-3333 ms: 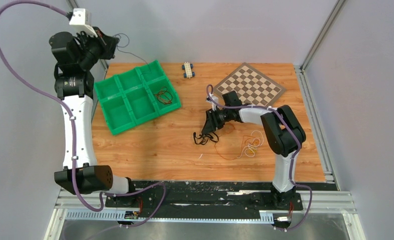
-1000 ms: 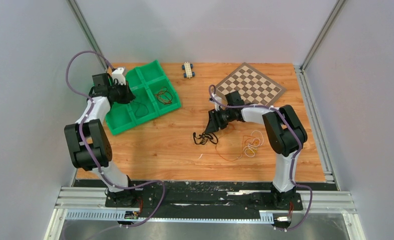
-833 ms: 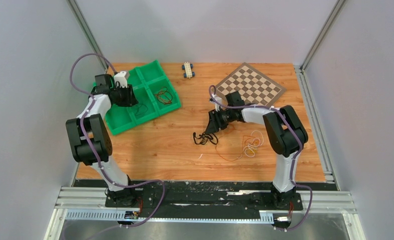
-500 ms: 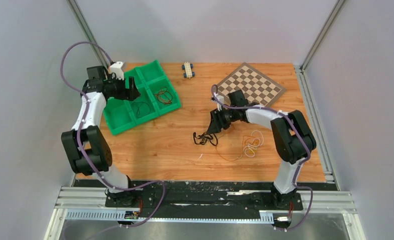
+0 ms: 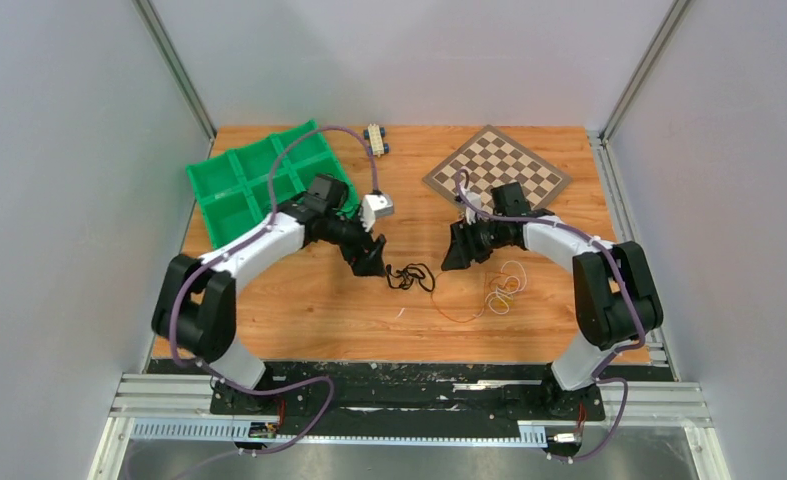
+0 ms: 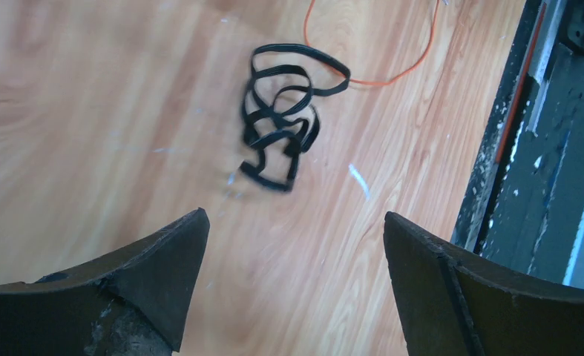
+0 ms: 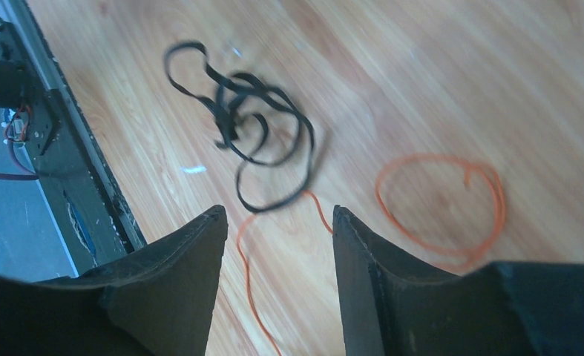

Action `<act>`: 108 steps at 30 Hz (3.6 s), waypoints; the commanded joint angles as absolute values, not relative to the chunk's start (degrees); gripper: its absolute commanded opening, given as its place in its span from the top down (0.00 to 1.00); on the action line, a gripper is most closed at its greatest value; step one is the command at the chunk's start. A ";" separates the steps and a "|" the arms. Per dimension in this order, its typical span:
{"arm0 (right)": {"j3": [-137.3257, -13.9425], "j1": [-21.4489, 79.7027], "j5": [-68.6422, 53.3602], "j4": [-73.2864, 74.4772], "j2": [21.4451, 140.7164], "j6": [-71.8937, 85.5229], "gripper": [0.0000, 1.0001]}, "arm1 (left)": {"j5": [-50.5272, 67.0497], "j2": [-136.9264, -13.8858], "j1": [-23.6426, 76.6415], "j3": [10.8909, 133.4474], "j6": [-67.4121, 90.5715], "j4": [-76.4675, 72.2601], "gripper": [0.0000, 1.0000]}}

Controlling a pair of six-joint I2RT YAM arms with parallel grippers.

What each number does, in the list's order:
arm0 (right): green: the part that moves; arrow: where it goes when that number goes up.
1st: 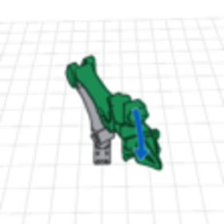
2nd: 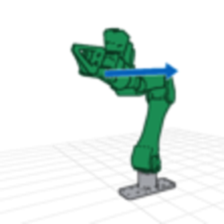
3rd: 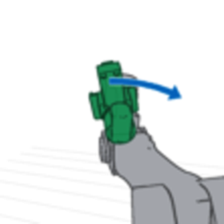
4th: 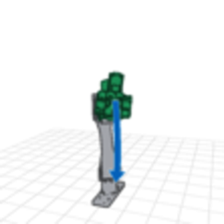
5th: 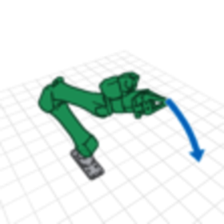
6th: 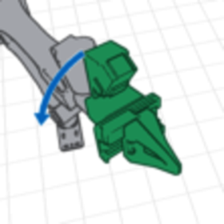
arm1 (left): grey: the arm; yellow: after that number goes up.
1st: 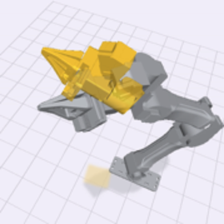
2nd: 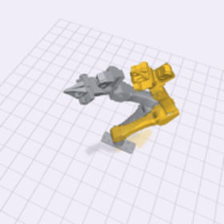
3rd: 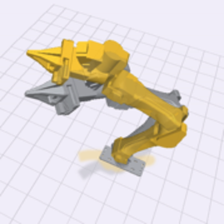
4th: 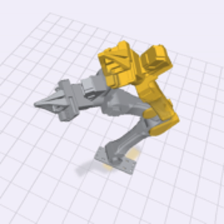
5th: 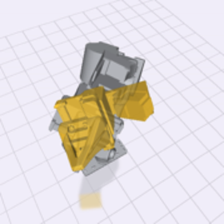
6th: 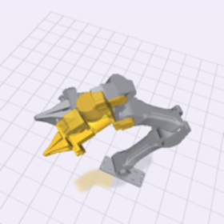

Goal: Untangle the cables

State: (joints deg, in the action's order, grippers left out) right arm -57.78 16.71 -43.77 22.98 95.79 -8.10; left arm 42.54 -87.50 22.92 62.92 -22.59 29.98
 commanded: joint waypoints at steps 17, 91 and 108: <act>-58.11 16.21 -32.92 24.95 101.90 -8.42 0.50 | 29.17 -85.80 27.92 75.54 -1.56 21.66 1.00; -63.89 13.64 -37.27 27.57 108.43 -6.78 0.49 | 25.14 -112.40 -8.41 111.14 4.95 -3.20 1.00; -65.40 13.63 -36.73 28.76 109.74 -6.99 0.48 | 25.25 -115.20 -8.31 101.66 1.59 -4.81 1.00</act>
State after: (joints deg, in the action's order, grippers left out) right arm -63.75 13.56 -39.55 31.05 107.18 -6.07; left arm 24.36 -115.85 -7.99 100.01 2.68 -2.17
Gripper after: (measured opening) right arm 0.510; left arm 0.045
